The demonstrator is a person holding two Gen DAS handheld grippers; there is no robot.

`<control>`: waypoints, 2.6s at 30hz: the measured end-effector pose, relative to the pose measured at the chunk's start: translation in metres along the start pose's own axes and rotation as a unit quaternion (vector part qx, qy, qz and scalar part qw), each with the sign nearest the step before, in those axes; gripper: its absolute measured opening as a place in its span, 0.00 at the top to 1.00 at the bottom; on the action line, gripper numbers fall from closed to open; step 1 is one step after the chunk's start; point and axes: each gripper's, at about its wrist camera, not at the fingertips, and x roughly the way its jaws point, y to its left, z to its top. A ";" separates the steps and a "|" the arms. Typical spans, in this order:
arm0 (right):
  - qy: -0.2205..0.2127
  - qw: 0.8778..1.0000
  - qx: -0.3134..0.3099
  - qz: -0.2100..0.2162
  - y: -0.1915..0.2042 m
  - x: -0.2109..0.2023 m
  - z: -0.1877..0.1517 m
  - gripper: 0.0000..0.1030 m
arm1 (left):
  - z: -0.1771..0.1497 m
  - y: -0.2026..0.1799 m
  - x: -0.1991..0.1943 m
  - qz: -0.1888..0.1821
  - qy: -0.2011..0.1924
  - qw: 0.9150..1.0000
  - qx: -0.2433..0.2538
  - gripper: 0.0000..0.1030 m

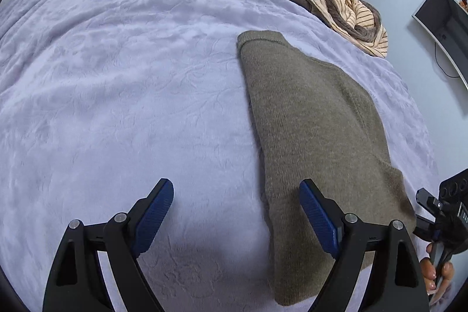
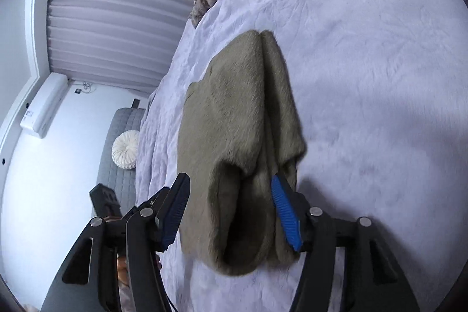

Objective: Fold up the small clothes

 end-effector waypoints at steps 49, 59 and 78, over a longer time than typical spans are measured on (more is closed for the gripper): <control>-0.016 0.973 -0.094 -0.208 0.024 0.008 0.008 0.86 | 0.017 -0.042 0.021 0.088 -0.043 0.993 0.066 0.14; -0.017 0.981 -0.051 -0.184 0.005 -0.022 0.003 0.64 | 0.017 -0.041 0.021 0.091 -0.046 0.993 0.065 0.14; -0.012 0.985 -0.054 -0.163 0.000 -0.005 0.025 0.53 | 0.044 -0.027 0.022 -0.078 0.009 0.996 0.029 0.14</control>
